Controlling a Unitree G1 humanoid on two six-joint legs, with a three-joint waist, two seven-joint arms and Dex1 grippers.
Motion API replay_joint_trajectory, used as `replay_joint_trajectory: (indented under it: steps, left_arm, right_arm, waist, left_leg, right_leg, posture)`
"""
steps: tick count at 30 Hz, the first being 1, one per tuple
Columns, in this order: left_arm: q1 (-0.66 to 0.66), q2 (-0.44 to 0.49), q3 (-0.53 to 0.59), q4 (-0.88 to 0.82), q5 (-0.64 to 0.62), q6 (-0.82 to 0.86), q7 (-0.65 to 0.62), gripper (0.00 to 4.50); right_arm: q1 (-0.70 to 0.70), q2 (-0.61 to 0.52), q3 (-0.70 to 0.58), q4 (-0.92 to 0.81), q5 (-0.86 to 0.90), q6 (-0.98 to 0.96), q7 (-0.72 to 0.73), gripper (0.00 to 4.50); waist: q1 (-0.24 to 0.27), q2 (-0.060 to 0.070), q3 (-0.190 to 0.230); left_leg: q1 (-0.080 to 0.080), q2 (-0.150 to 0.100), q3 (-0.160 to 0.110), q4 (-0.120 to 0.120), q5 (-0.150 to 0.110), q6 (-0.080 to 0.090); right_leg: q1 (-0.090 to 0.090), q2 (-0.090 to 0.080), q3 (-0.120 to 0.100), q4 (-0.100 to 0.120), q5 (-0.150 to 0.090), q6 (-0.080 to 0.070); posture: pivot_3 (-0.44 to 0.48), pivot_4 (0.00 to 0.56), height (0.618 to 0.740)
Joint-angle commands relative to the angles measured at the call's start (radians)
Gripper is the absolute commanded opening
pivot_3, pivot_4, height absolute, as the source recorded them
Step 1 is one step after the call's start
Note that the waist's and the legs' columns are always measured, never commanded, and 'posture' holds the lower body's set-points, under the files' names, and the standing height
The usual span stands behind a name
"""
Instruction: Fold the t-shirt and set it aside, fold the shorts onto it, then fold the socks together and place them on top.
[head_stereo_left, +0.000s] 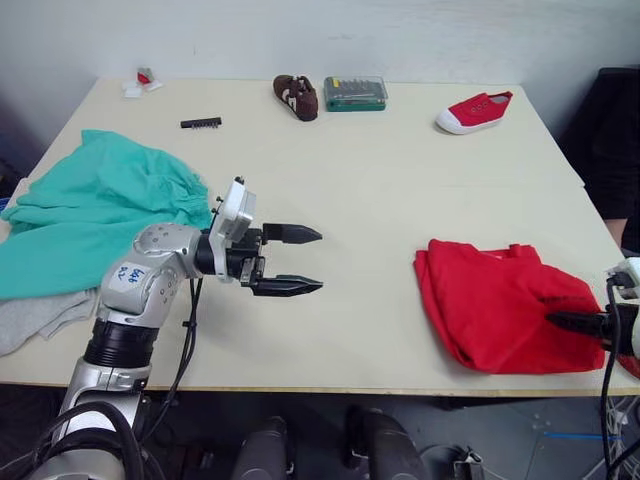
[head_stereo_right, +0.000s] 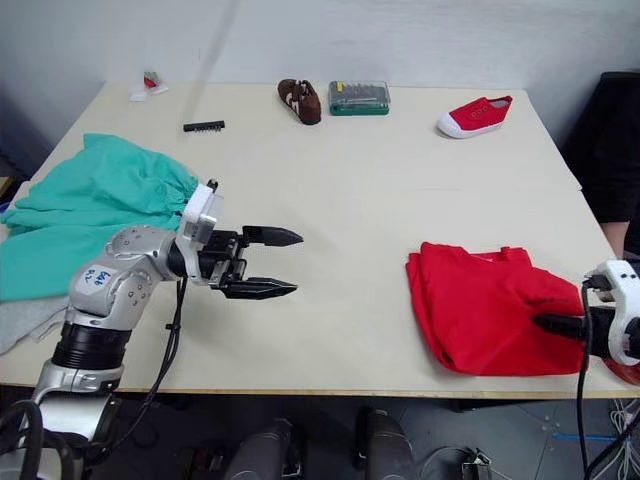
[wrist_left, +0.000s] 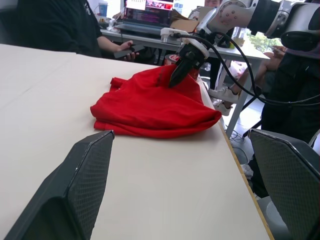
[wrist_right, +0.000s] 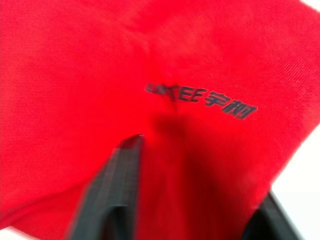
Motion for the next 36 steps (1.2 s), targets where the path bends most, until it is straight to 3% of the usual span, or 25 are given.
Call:
replay_joint_trajectory:
  steps: [1, 5, 9, 12, 16, 20, 24, 28, 36]
  left_arm:
    - [-0.014, 0.024, 0.022, -0.017, -0.001, -0.013, -0.008, 4.50]
    - [0.000, 0.043, 0.036, -0.030, -0.011, -0.004, 0.003, 4.50]
    - [0.025, 0.066, 0.051, -0.051, -0.016, 0.006, 0.016, 4.50]
    - [0.073, 0.102, 0.096, -0.090, -0.016, 0.024, 0.060, 4.50]
    - [0.205, 0.167, 0.173, -0.160, 0.017, 0.023, 0.137, 4.50]
    - [0.386, 0.239, 0.266, -0.219, 0.114, -0.039, 0.234, 4.50]
    - [0.534, 0.302, 0.370, -0.156, 0.280, -0.154, 0.363, 4.50]
    - [0.506, 0.323, 0.376, -0.046, 0.355, -0.196, 0.445, 4.50]
    - [0.271, 0.357, 0.187, 0.311, 0.600, -0.381, 0.547, 4.50]
  right_arm:
    - [0.009, -0.063, -0.158, -0.022, -0.013, -0.054, 0.035, 3.28]
    - [-0.080, -0.074, -0.248, -0.057, 0.042, -0.090, 0.069, 4.48]
    - [-0.196, -0.039, -0.216, -0.167, 0.131, -0.062, 0.073, 4.48]
    - [-0.333, 0.073, -0.068, -0.408, 0.311, -0.017, 0.048, 4.48]
    - [-0.394, 0.206, 0.132, -0.588, 0.318, -0.079, 0.002, 4.48]
    - [-0.409, 0.280, 0.269, -0.661, 0.280, -0.157, 0.005, 4.48]
    - [-0.418, 0.325, 0.331, -0.662, 0.285, -0.190, 0.012, 4.48]
    - [-0.414, 0.343, 0.378, -0.656, 0.261, -0.221, 0.016, 4.48]
    - [-0.400, 0.362, 0.410, -0.682, 0.268, -0.223, -0.004, 4.48]
  waist:
    - [-0.002, 0.000, 0.000]
    - [-0.007, 0.001, 0.000]
    - [-0.006, 0.001, 0.000]
    - [-0.025, 0.001, 0.000]
    - [-0.028, 0.001, 0.001]
    - [-0.024, 0.002, 0.001]
    - [-0.023, 0.002, 0.001]
    - [-0.014, 0.002, 0.001]
    - [-0.006, 0.002, 0.001]
  left_leg:
    - [0.000, 0.000, 0.000, 0.000, 0.000, 0.000]
    - [0.001, 0.001, 0.001, 0.000, 0.000, 0.000]
    - [0.001, 0.002, 0.000, 0.000, 0.000, -0.002]
    - [0.002, 0.003, 0.000, -0.001, 0.001, -0.003]
    - [0.002, 0.004, -0.002, -0.003, 0.001, -0.006]
    - [0.000, 0.002, -0.002, -0.002, 0.001, -0.004]
    - [0.000, 0.001, -0.002, -0.002, -0.003, -0.002]
    - [0.000, 0.002, -0.003, -0.002, -0.007, 0.001]
    - [0.000, 0.003, -0.003, -0.002, -0.007, 0.000]
  right_leg:
    - [0.000, 0.000, 0.000, 0.000, 0.000, 0.000]
    - [0.000, 0.001, 0.001, 0.000, 0.000, 0.000]
    - [0.000, 0.002, 0.000, 0.001, 0.000, -0.001]
    - [-0.001, 0.003, 0.001, 0.002, -0.001, -0.002]
    - [-0.001, 0.003, 0.000, 0.002, -0.001, -0.003]
    - [-0.002, 0.001, 0.000, 0.001, -0.001, -0.003]
    - [-0.002, -0.001, 0.000, -0.001, -0.001, -0.003]
    - [-0.002, -0.003, -0.001, -0.001, -0.001, -0.004]
    - [-0.003, -0.002, -0.002, 0.001, -0.002, -0.006]
  posture:
    - [0.000, 0.150, 0.740]
    - [0.000, 0.150, 0.740]
    - [0.000, 0.150, 0.740]
    - [0.000, 0.150, 0.740]
    - [0.000, 0.150, 0.740]
    - [0.000, 0.150, 0.740]
    - [0.000, 0.150, 0.740]
    - [0.000, 0.150, 0.740]
    - [0.000, 0.150, 0.740]
